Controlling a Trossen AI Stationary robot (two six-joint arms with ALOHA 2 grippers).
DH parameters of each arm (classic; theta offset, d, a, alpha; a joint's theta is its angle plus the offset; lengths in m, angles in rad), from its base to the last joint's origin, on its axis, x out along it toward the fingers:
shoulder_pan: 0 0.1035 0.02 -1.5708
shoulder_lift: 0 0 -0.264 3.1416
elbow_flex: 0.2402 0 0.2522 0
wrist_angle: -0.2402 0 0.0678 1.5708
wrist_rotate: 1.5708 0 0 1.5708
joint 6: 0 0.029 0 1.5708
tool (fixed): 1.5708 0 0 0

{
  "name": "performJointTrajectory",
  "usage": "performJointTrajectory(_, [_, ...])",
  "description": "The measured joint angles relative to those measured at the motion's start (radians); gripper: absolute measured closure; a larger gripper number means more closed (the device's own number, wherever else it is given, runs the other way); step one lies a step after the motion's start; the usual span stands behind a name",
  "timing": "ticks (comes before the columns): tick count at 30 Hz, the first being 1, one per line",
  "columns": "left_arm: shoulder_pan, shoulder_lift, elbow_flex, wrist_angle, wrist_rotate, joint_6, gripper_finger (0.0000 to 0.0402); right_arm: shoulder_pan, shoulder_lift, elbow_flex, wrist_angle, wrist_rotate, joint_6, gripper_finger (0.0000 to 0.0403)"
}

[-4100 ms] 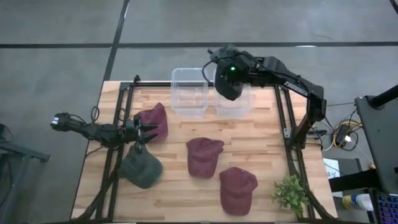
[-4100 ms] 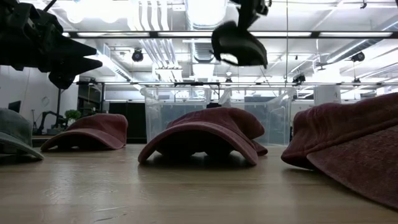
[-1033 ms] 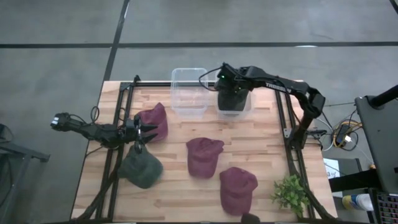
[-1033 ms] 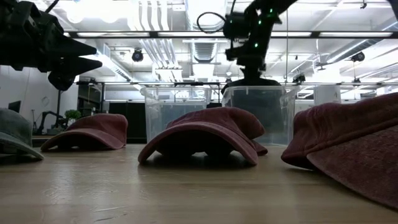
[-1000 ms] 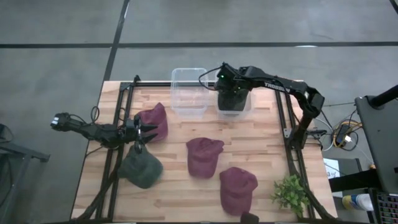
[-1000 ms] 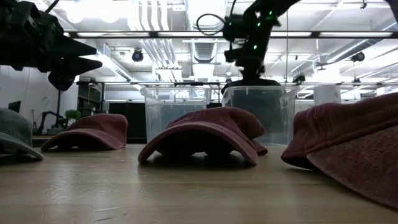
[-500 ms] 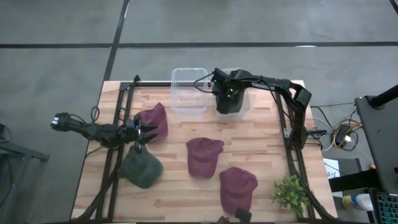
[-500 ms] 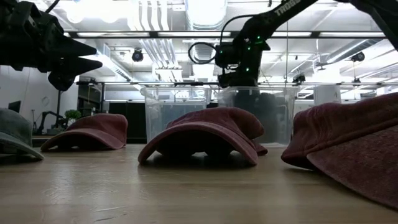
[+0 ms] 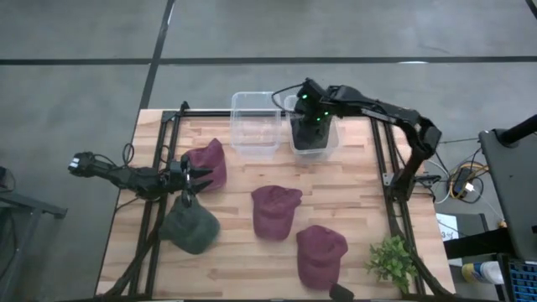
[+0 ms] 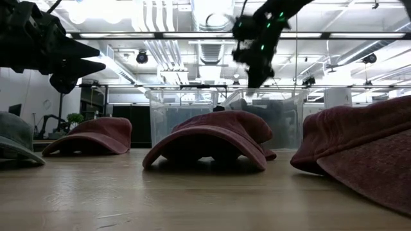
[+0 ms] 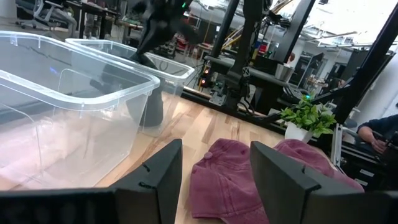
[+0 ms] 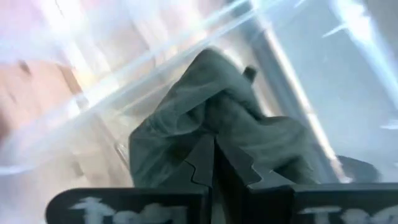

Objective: Pick & Place hat
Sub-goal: Put the black cap into the right transparent bin

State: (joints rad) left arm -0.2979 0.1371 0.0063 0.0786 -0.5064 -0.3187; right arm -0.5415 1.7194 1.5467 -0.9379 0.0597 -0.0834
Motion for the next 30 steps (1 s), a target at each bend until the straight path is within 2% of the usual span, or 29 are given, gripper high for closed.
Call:
performJointTrajectory(8, [0.000, 0.000, 0.000, 0.031, 0.000, -0.026, 0.0220, 0.016, -0.222, 0.001, -0.041, -0.005, 0.091, 0.0394])
performJointTrajectory(16, [0.000, 0.000, 0.000, 0.069, 0.000, -0.140, 0.0220, 0.079, -0.459, -0.001, -0.054, -0.012, 0.143, 0.0394])
performJointTrajectory(19, [0.000, 0.000, 0.002, 0.110, 0.000, -0.143, 0.0220, 0.087, -0.548, -0.020, -0.055, -0.048, 0.159, 0.0394])
performJointTrajectory(23, [0.000, 0.000, 0.045, 0.109, -0.001, -0.131, 0.0220, 0.101, -0.675, -0.089, -0.051, -0.138, 0.158, 0.0394])
performJointTrajectory(27, [0.000, 0.003, 0.127, 0.112, 0.030, -0.062, 0.0220, 0.138, -0.814, -0.209, -0.015, -0.147, 0.194, 0.0394])
performJointTrajectory(30, [0.000, 0.017, 0.198, 0.105, 0.081, 0.001, 0.0220, 0.168, -0.925, -0.325, 0.089, -0.146, 0.230, 0.0394])
